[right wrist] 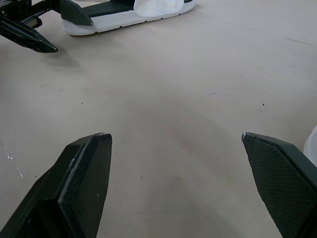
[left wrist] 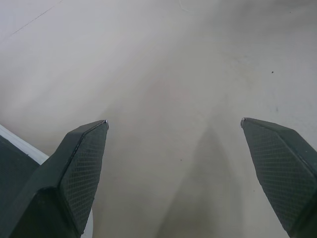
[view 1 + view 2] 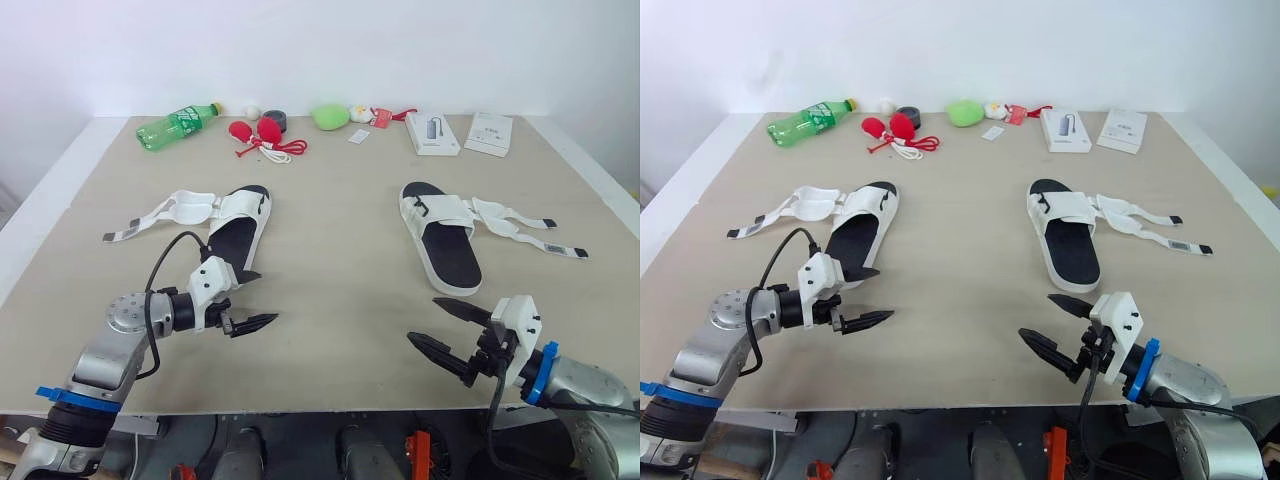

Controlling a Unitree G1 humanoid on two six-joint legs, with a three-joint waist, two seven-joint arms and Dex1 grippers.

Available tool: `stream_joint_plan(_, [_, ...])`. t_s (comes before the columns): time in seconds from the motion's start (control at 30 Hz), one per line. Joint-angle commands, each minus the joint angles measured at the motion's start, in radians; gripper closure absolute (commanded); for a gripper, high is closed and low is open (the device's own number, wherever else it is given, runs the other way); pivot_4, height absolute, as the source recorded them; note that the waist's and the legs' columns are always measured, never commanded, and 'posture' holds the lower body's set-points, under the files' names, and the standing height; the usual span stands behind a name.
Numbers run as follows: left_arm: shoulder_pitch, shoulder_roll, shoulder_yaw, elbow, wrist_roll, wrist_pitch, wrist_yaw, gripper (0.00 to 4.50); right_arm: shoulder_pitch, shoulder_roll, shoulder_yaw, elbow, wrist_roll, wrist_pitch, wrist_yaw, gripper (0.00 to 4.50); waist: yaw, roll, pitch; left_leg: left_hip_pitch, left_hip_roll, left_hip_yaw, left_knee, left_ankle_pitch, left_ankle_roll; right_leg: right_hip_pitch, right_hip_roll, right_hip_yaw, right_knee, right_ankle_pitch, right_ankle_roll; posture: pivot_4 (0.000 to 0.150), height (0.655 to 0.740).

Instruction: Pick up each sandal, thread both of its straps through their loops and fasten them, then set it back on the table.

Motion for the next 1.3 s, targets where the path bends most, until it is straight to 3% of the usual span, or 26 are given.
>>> stream_joint_plan(0.03, [0.009,0.009,0.007,-0.046,-0.021,0.009,-0.01,0.09,0.008,0.0,-0.026,-0.05,0.02,-0.007,-0.011,0.0,0.0,0.0,0.0,0.0,0.0,0.0,0.0,0.0,0.0,0.0,0.0,0.0,0.0,0.0,0.0,0.15,0.74])
stream_joint_plan(0.63, [0.006,-0.017,-0.018,-0.099,-0.031,0.015,-0.004,0.09,-0.001,0.066,-0.068,-0.074,0.072,0.039,-0.148,0.0,0.0,0.0,0.0,0.0,0.0,0.0,0.0,0.0,0.0,0.0,0.0,0.0,0.0,0.0,0.0,0.15,0.74])
stream_joint_plan(0.9, [-0.097,-0.051,-0.125,-0.241,-0.137,0.13,-0.092,0.09,-0.267,0.104,-0.117,0.0,0.027,0.219,-0.492,0.0,0.0,-0.001,0.0,0.0,-0.001,0.001,0.002,0.001,0.0,0.001,0.0,0.002,0.0,0.002,0.001,0.15,0.74])
stream_joint_plan(1.3, [-0.219,-0.153,-0.203,-0.154,-0.111,0.139,-0.09,0.09,-0.529,0.169,0.056,0.183,-0.127,0.304,-0.623,0.0,-0.003,-0.001,0.0,0.0,0.0,0.001,0.001,0.001,0.001,0.0,0.003,0.004,0.0,0.002,0.001,0.15,0.74])
